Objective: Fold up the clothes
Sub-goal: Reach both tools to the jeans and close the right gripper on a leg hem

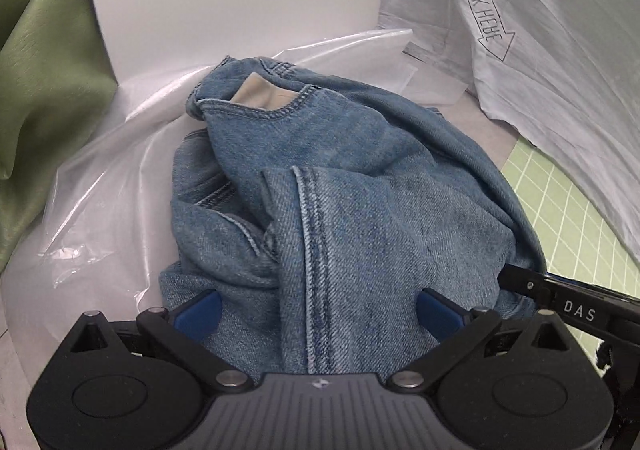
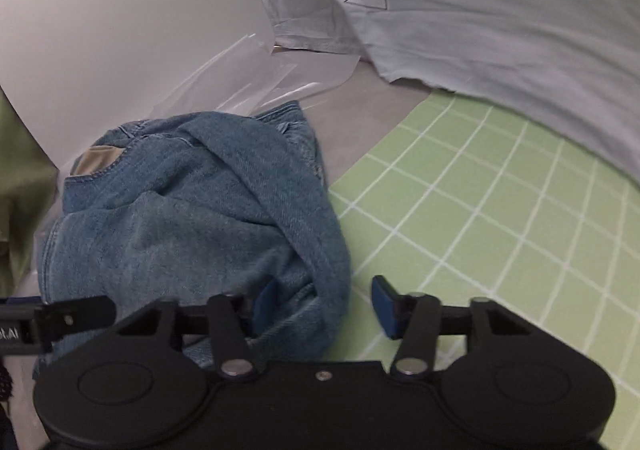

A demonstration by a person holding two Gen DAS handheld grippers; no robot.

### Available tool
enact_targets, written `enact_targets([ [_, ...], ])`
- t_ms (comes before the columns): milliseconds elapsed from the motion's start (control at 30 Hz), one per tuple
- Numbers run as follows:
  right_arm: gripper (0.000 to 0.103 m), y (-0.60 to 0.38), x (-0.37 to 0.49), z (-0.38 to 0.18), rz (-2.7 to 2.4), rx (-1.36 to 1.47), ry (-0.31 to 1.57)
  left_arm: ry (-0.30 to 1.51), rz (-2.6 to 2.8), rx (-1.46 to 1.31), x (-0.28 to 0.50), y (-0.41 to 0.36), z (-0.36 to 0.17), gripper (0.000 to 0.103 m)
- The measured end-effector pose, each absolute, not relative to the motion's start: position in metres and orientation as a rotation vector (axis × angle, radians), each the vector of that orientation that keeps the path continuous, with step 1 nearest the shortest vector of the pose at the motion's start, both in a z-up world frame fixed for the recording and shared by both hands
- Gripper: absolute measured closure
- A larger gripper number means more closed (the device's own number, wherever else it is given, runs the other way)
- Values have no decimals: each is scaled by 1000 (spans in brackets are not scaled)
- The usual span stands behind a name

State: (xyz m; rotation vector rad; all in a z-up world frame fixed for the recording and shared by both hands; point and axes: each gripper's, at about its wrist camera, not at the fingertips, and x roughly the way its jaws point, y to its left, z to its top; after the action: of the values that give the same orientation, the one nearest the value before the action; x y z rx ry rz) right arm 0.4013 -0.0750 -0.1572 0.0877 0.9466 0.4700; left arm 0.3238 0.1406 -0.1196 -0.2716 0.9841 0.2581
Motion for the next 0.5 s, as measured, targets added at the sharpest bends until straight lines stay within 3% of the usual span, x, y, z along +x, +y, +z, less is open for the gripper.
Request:
enact_targets([
  [33, 71, -76, 398, -157, 475, 97, 939, 984, 260, -267, 324, 139, -119, 1],
  [200, 100, -90, 374, -151, 443, 117, 915, 997, 238, -243, 322, 131, -114, 1],
  [500, 101, -143, 272, -144, 287, 83, 909, 998, 109, -230, 268, 86, -91, 1],
])
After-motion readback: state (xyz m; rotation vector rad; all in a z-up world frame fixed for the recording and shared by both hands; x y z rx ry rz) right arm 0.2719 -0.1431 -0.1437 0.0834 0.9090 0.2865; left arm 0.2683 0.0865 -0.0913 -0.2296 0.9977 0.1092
